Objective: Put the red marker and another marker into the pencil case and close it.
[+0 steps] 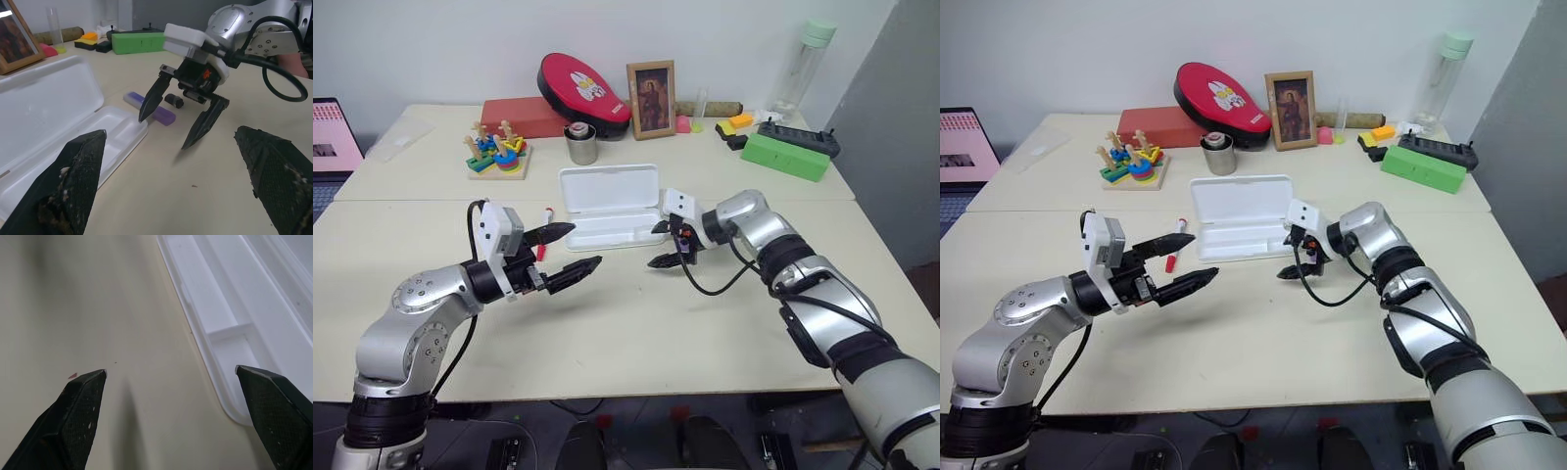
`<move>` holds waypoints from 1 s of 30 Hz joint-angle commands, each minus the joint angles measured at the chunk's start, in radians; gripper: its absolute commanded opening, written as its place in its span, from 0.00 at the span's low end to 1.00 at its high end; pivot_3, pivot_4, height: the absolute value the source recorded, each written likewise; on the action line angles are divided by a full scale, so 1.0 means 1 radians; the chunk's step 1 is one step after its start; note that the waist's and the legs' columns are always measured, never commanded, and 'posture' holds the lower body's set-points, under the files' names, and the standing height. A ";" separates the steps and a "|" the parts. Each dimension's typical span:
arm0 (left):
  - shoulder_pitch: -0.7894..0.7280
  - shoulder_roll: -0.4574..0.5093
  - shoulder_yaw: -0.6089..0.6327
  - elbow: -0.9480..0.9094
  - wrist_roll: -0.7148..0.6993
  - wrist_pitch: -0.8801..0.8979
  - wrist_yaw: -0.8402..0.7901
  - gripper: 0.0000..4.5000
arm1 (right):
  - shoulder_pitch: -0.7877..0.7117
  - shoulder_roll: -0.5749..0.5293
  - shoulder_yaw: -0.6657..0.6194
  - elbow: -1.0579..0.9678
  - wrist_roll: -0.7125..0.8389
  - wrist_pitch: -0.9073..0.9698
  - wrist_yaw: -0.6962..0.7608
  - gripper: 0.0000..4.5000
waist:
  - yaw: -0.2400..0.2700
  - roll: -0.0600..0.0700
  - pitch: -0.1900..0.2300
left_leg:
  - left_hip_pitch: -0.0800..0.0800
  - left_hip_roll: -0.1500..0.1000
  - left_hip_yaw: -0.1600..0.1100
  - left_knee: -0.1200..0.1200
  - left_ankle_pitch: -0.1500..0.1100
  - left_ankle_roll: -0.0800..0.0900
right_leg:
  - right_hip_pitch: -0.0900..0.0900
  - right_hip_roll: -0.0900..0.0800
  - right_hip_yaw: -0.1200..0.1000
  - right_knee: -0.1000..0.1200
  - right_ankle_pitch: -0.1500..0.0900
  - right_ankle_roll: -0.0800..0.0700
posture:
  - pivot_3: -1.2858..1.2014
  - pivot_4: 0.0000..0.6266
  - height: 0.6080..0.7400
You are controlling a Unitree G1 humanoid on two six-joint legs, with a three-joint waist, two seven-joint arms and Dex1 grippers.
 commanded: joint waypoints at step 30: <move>0.046 -0.027 0.068 -0.104 -0.023 -0.004 0.149 1.00 | -0.078 0.121 -0.042 0.147 -0.232 -0.054 -0.210 0.16 | -0.001 0.000 0.000 | 0.000 0.000 0.000 0.000 0.000 0.000 | 0.000 0.000 0.000 0.001 0.000 0.000 | 0.52 0.24 1.00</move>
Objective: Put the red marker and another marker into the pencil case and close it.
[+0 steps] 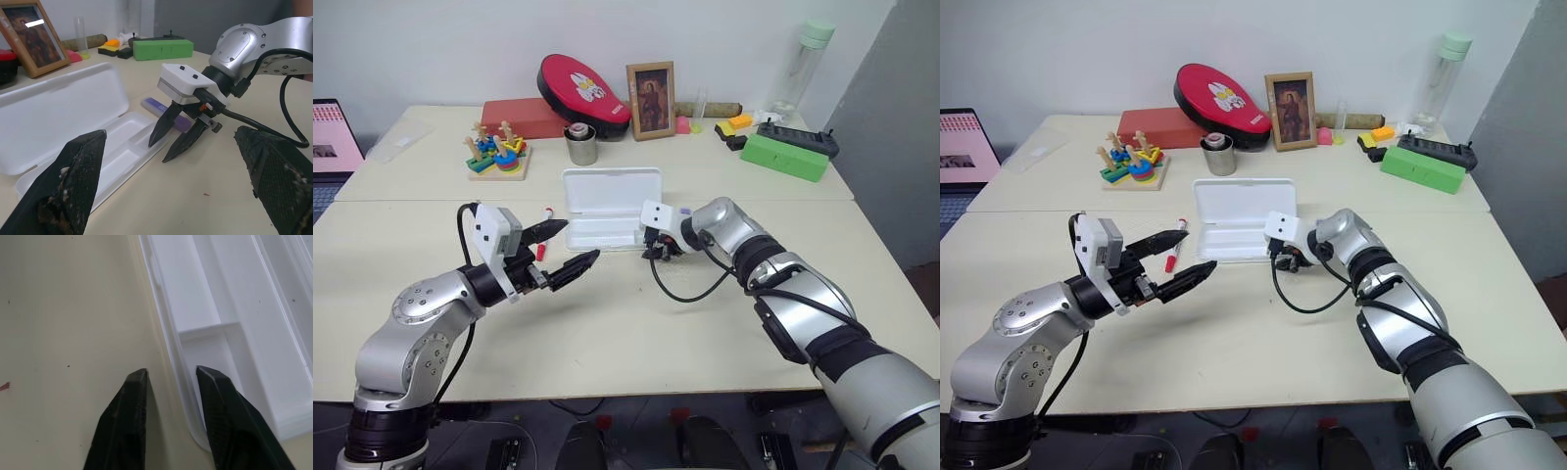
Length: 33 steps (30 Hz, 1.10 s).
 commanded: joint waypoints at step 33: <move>0.396 0.123 0.325 -0.142 -0.094 0.046 -0.086 1.00 | 0.491 -0.202 0.063 -1.020 0.046 0.272 0.364 0.01 | 0.005 0.001 0.001 | 0.001 0.001 0.000 0.000 0.000 0.000 | 0.000 0.000 0.000 -0.001 -0.001 0.000 | 0.52 0.24 1.00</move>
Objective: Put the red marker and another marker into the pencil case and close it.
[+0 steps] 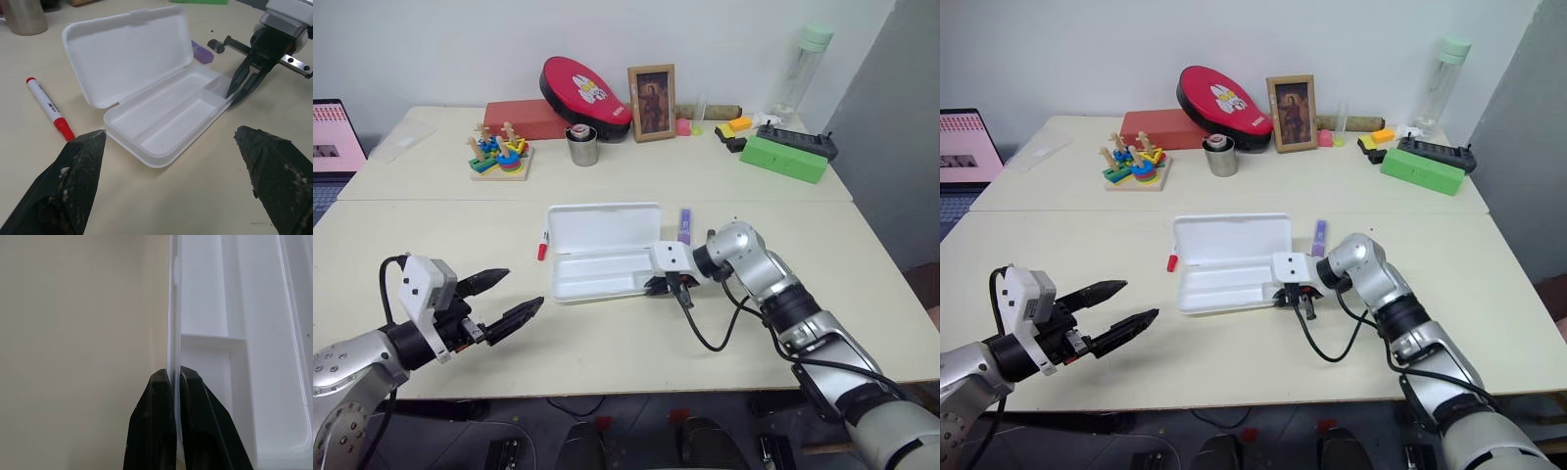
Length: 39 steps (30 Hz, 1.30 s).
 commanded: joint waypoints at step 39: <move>-0.117 0.005 -0.011 0.041 -0.024 0.040 0.026 1.00 | 0.153 -0.104 0.110 -0.586 0.136 0.488 -0.167 0.50 | 0.001 -0.003 -0.001 | -0.001 0.000 0.000 0.000 0.000 0.000 | -0.001 0.000 0.000 -0.001 0.000 0.000 | 0.52 0.24 1.00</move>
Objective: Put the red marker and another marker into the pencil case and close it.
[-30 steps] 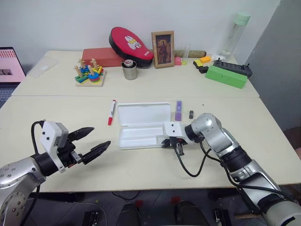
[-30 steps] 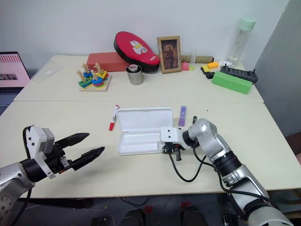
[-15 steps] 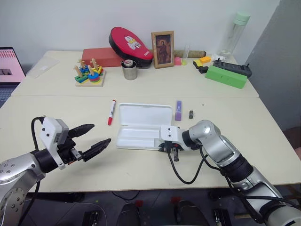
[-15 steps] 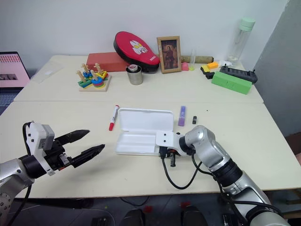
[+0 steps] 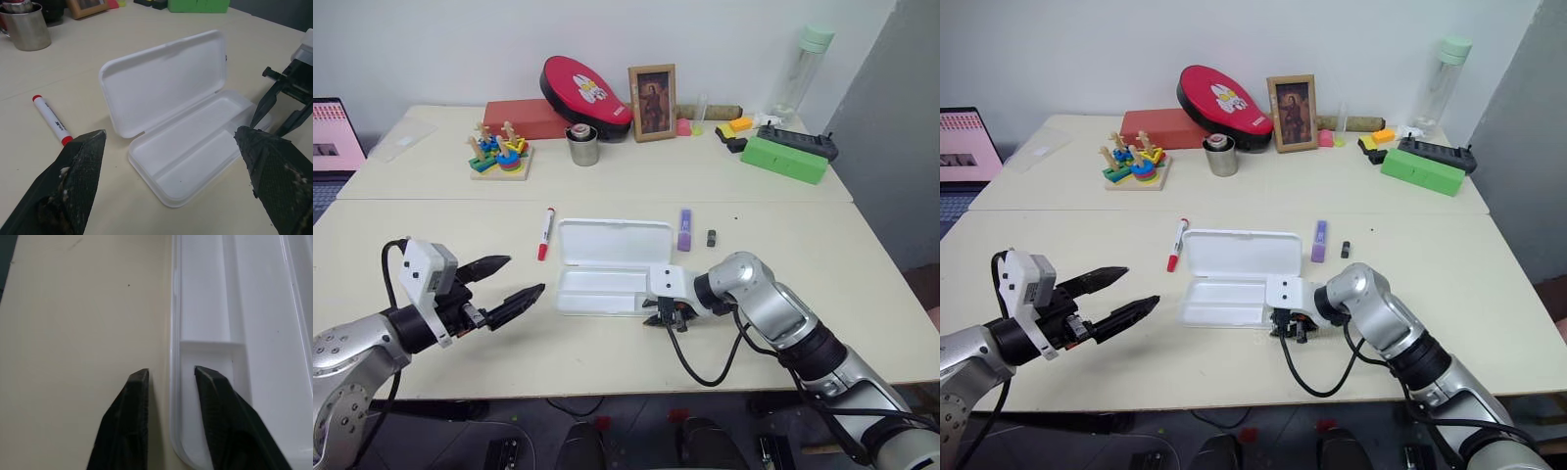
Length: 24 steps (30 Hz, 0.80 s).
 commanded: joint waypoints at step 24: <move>-0.578 -0.147 -0.312 0.591 0.329 0.065 0.413 1.00 | -0.381 0.015 -0.369 0.082 0.358 0.051 -0.156 0.99 | 0.020 -0.004 -0.002 | -0.002 0.000 -0.001 0.000 0.000 0.000 | -0.001 0.000 -0.001 0.001 0.001 0.000 | 0.52 0.24 1.00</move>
